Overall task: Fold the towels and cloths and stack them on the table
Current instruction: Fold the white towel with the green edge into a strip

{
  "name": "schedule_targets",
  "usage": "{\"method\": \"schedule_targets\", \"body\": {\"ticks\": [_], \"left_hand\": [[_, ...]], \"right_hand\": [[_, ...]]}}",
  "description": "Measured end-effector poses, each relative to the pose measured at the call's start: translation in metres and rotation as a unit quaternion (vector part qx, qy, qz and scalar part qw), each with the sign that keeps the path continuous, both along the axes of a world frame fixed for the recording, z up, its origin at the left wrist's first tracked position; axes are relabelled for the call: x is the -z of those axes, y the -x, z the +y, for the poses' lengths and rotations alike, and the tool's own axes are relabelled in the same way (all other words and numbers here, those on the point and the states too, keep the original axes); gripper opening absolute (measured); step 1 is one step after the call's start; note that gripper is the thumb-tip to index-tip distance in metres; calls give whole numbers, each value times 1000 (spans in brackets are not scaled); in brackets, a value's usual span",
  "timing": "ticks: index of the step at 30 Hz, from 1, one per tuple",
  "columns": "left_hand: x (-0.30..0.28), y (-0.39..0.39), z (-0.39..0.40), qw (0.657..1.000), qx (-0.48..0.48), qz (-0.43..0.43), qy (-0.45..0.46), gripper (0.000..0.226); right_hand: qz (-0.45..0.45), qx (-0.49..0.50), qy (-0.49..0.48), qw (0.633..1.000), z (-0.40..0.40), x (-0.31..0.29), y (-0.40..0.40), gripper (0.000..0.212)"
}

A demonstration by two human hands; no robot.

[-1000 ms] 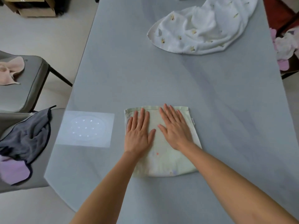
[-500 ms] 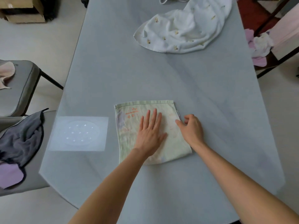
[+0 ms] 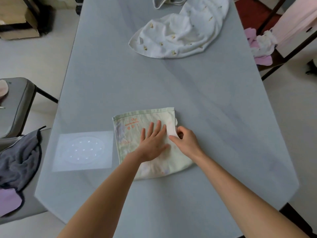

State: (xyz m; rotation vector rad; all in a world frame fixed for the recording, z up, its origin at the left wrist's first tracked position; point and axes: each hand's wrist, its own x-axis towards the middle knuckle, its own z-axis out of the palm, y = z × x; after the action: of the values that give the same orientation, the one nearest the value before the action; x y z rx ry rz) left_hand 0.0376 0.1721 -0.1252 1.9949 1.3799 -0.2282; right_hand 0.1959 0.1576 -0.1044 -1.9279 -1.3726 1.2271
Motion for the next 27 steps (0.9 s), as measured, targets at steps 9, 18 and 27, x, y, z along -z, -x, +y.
{"method": "schedule_targets", "body": {"ticks": [9, 18, 27], "left_hand": [[1, -5, -4, 996, -2, 57, -64, 80], [8, -7, -10, 990, 52, 97, -91, 108], [17, 17, -74, 952, 126, 23, -280, 76]], "right_hand": [[-121, -34, 54, 991, -18, -4, -20, 40], [-290, -57, 22, 955, -48, -6, -27, 35], [-426, -180, -175, 869, -67, 21, -20, 54]]}}
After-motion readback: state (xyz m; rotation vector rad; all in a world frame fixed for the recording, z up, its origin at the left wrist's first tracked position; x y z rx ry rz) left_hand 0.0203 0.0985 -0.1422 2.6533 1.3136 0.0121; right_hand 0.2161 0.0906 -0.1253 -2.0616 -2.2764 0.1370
